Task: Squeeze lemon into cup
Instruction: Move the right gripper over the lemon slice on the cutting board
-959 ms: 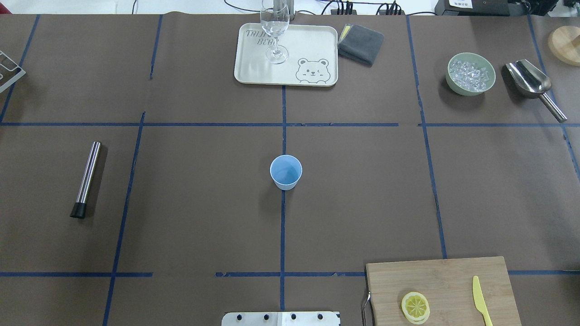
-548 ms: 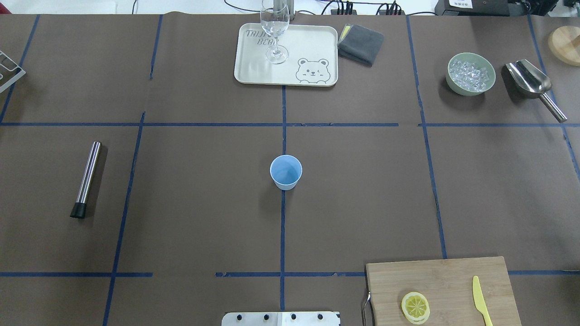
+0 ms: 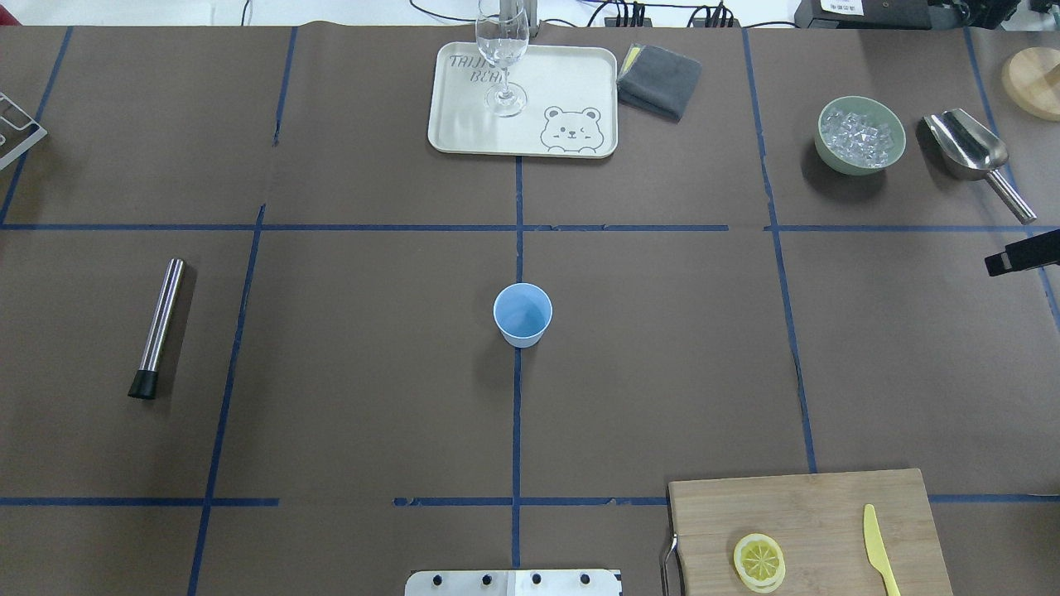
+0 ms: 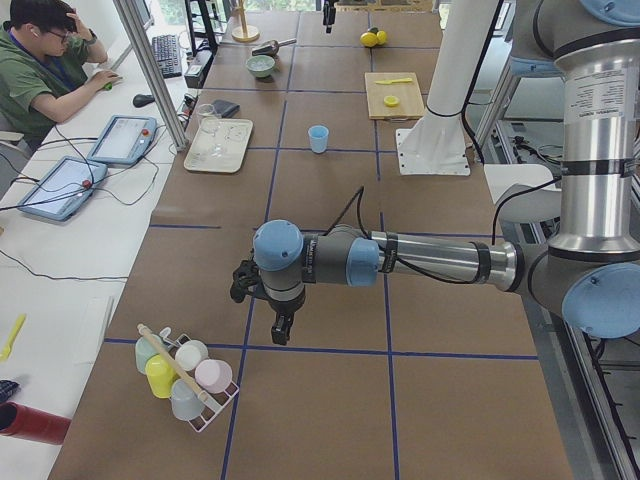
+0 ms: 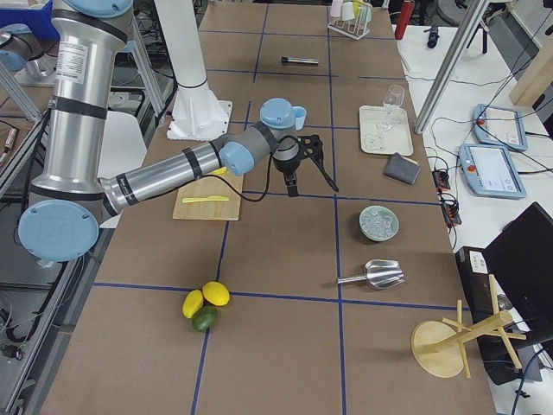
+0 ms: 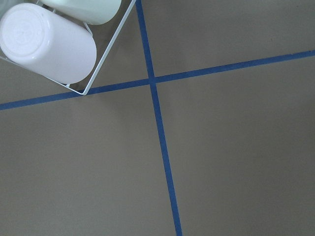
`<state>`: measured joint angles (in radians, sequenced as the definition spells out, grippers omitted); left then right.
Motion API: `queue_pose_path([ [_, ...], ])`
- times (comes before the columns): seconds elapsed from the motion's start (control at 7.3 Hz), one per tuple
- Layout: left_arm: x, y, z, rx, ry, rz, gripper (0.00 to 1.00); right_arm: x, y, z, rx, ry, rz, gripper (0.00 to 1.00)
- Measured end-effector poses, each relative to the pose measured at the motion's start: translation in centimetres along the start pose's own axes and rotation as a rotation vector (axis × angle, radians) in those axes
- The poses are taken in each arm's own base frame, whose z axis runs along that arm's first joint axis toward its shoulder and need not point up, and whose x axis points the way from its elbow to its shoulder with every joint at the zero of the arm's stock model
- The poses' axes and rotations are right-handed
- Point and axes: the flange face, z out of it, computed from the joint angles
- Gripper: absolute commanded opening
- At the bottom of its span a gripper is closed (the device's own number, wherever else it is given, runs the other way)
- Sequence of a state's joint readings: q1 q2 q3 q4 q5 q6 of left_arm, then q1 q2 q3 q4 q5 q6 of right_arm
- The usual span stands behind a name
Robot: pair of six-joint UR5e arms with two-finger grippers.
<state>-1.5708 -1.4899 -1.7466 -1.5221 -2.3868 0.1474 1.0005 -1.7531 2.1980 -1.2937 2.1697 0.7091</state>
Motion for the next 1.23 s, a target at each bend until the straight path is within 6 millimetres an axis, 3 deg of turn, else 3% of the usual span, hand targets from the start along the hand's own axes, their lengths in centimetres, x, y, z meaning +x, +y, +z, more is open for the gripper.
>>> queue_pose_path([
  [0.27, 0.1, -0.1, -0.1, 0.006, -0.001, 0.006, 1.0, -8.3, 3.9, 2.0, -0.016, -0.008, 0.058, 1.0],
  [0.55, 0.3, -0.2, -0.3, 0.022, -0.003, 0.021, 1.0, -14.5, 9.1, 5.5, -0.006, 0.025, 0.123, 1.0],
  [0.96, 0.4, -0.4, -0.5, 0.03, -0.004, 0.03, 1.0, -20.1, 17.8, 10.3, 0.062, 0.074, 0.15, 1.0],
  [1.23, 0.6, -0.5, -0.6, 0.034, -0.005, 0.034, 1.0, -21.5, 21.6, 12.5, 0.084, 0.089, 0.141, 1.0],
])
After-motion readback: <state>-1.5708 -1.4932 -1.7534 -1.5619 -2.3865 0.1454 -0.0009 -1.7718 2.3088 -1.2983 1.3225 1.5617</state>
